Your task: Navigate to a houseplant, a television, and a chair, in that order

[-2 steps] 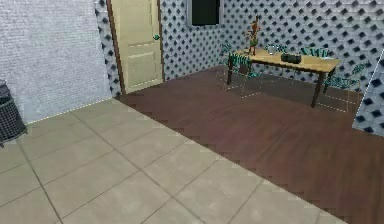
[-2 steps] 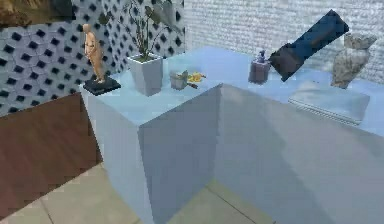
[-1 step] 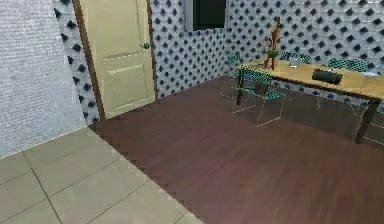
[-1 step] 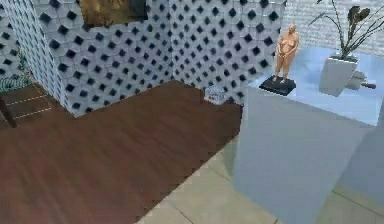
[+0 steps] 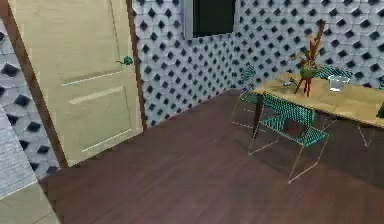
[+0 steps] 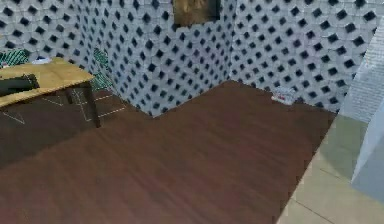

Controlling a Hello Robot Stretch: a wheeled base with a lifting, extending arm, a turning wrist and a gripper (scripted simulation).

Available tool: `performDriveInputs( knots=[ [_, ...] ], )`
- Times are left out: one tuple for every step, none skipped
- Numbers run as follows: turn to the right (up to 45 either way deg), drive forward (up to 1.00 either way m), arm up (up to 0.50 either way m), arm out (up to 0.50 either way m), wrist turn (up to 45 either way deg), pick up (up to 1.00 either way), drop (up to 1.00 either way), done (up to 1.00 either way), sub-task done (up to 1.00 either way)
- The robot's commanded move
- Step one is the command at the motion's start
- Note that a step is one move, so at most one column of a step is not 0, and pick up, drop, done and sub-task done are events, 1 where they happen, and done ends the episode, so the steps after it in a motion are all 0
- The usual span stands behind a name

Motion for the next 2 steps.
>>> performDriveInputs(
  knots=[
    [0.0, 1.0, 0.0, 0.0, 0.0, 0.0, 0.0, 0.0, 0.0],
    [0.0, 1.0, 0.0, 0.0, 0.0, 0.0, 0.0, 0.0, 0.0]
  ],
)
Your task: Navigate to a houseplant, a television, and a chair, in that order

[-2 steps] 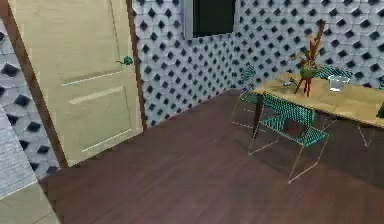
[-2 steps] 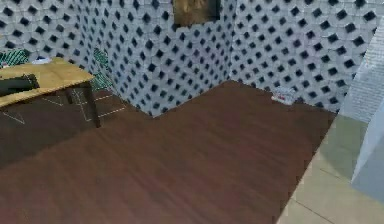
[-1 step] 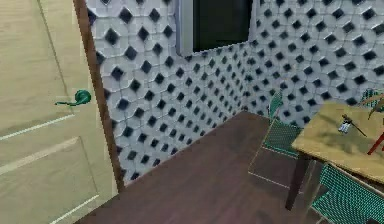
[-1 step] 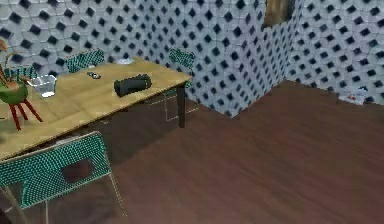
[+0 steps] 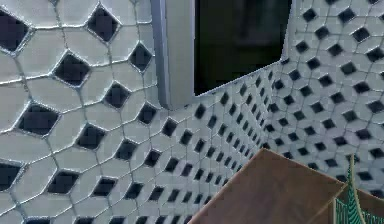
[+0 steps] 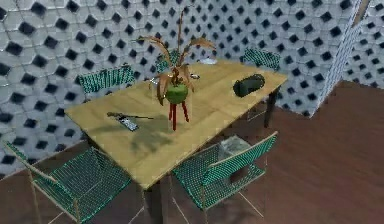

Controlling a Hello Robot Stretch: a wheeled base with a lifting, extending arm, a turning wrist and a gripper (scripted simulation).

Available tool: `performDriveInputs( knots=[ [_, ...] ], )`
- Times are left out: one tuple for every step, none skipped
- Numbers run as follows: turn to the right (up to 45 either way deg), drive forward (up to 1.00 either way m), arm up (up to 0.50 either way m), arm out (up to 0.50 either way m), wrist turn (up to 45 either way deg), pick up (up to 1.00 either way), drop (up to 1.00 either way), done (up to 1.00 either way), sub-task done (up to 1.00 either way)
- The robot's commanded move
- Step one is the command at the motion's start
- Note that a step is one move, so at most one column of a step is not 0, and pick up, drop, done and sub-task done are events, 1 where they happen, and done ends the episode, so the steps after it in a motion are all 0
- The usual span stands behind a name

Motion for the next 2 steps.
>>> performDriveInputs(
  knots=[
    [9.0, 0.0, 0.0, 0.0, 0.0, 0.0, 0.0, 0.0, 0.0],
    [0.0, 0.0, 0.0, 0.0, 0.0, 0.0, 0.0, 0.0, 1.0]
  ],
)
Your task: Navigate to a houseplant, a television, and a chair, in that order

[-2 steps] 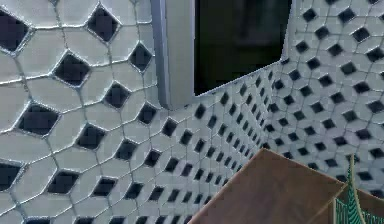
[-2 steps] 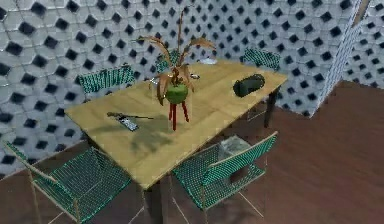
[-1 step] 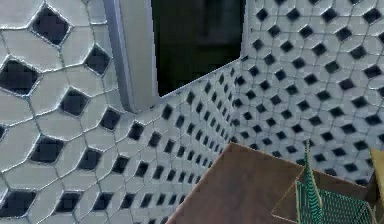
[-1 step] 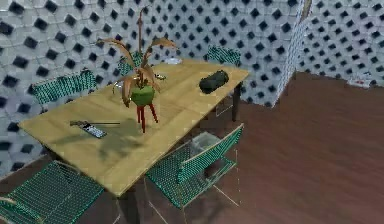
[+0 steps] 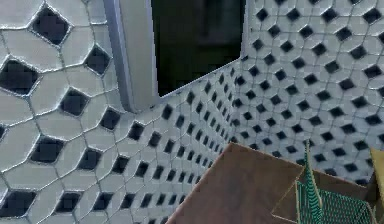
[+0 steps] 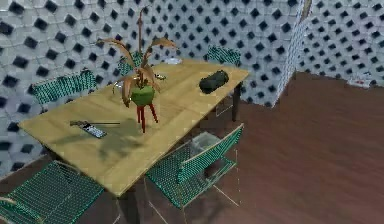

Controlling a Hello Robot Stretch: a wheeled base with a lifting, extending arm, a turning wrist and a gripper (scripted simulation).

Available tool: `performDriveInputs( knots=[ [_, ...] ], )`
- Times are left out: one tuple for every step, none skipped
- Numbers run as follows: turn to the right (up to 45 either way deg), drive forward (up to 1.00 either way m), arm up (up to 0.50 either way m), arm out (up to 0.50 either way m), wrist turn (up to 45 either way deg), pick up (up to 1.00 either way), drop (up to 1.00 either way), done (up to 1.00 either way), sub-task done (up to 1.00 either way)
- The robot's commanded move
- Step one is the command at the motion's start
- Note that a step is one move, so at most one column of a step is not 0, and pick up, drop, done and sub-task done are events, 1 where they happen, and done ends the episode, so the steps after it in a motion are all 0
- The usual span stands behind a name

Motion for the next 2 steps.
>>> performDriveInputs(
  knots=[
    [45.0, 0.0, 0.0, 0.0, 0.0, 0.0, 0.0, 0.0, 0.0],
    [45.0, 0.0, 0.0, 0.0, 0.0, 0.0, 0.0, 0.0, 0.0]
  ],
)
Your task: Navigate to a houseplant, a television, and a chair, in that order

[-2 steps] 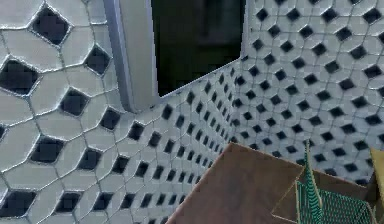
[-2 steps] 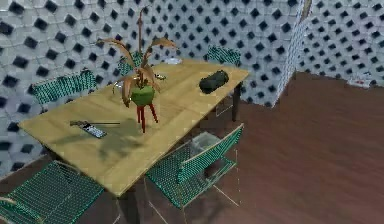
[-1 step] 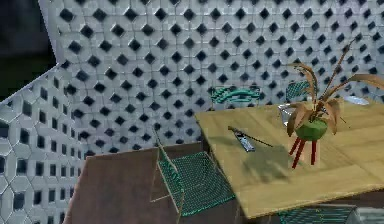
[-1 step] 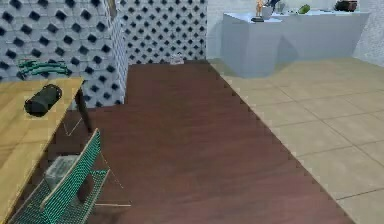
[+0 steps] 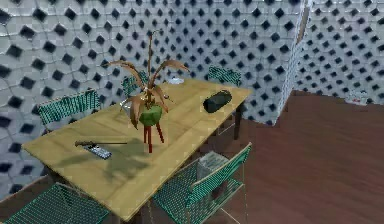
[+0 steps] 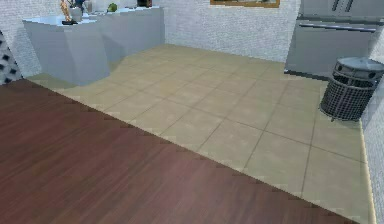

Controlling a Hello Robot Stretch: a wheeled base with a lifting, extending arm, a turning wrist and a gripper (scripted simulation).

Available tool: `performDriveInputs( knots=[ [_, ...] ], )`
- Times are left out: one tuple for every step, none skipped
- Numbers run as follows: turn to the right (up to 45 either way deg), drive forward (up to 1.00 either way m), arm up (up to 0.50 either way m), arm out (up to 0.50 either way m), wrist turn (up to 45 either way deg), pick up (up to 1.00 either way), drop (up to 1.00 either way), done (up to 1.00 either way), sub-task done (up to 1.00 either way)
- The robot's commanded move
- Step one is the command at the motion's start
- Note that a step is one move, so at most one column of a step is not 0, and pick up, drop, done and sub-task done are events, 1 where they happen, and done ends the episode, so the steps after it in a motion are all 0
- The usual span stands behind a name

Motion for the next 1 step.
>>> performDriveInputs(
  knots=[
    [0.0, 0.0, 0.0, 0.0, 0.0, 0.0, 0.0, 1.0, 0.0]
  ],
)
